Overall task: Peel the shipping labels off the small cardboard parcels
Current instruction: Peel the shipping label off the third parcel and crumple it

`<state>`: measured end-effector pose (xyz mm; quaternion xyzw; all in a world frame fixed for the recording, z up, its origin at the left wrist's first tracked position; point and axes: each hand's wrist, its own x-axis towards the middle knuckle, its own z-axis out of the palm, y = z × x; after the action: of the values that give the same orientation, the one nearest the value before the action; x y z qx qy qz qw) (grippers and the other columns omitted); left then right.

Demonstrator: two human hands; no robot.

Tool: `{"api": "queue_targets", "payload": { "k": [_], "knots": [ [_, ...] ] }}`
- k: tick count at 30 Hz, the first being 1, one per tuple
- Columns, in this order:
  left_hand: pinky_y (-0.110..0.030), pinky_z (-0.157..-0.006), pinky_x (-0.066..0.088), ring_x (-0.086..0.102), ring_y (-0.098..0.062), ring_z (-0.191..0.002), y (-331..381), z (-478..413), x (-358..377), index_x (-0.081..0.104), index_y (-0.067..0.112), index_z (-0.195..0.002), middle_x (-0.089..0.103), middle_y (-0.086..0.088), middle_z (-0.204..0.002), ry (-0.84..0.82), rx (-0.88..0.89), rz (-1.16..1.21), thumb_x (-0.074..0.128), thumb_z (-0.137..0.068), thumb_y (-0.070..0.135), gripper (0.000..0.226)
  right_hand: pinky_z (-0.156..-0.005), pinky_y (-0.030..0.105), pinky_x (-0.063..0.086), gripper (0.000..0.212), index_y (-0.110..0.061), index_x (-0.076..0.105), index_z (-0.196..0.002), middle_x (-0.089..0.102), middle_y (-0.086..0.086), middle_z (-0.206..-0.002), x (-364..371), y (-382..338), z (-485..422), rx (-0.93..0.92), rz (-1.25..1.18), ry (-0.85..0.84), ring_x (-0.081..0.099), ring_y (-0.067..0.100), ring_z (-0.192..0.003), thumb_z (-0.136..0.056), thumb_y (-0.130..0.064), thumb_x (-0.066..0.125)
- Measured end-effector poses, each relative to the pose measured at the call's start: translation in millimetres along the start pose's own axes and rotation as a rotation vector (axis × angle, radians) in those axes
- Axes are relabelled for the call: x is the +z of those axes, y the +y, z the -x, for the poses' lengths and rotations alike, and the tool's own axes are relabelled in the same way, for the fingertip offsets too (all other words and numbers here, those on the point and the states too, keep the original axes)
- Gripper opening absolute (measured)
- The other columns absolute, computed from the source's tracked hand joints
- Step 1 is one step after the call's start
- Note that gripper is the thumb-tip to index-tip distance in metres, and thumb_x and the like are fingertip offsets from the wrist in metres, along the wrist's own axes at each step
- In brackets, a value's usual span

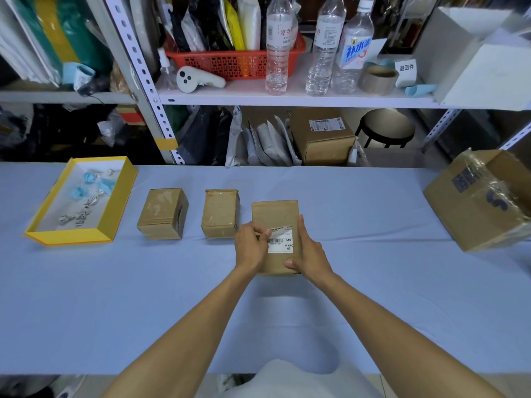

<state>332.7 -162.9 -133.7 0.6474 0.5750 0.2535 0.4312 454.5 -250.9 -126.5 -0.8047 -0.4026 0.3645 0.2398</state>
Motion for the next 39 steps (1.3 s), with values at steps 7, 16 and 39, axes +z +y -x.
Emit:
{"api": "queue_targets", "payload": {
  "k": [7,16,39],
  "knots": [
    [-0.027,-0.074,0.047,0.062,-0.020,-0.091,-2,5,-4,0.063,0.010,-0.083,0.067,-0.006,-0.097,-0.017,0.015,0.033,0.066,-0.087,0.023,0.013,-0.090,0.042,0.054,0.122,-0.046,-0.019,-0.146,0.062,0.005,-0.118,0,0,3,-0.009,0.012,0.010,0.063,0.026,-0.101,-0.077,-0.010,0.075],
    [-0.014,-0.066,0.040,0.061,-0.017,-0.095,0,13,-9,0.061,0.012,-0.077,0.068,-0.004,-0.101,-0.030,-0.002,0.098,0.067,-0.086,0.020,0.014,-0.092,0.040,0.053,0.121,-0.043,-0.015,-0.148,0.062,0.006,-0.119,2,-1,7,-0.015,0.012,0.037,0.063,0.026,-0.102,-0.077,-0.009,0.076],
    [-0.016,-0.064,0.041,0.063,-0.017,-0.097,17,25,-14,0.056,0.015,-0.059,0.068,-0.001,-0.106,-0.086,-0.028,0.177,0.070,-0.081,0.010,0.027,-0.088,0.039,0.056,0.121,-0.047,-0.015,-0.147,0.064,0.005,-0.117,4,-7,17,0.005,-0.034,0.061,0.063,0.026,-0.101,-0.077,-0.007,0.076]
  ]
}}
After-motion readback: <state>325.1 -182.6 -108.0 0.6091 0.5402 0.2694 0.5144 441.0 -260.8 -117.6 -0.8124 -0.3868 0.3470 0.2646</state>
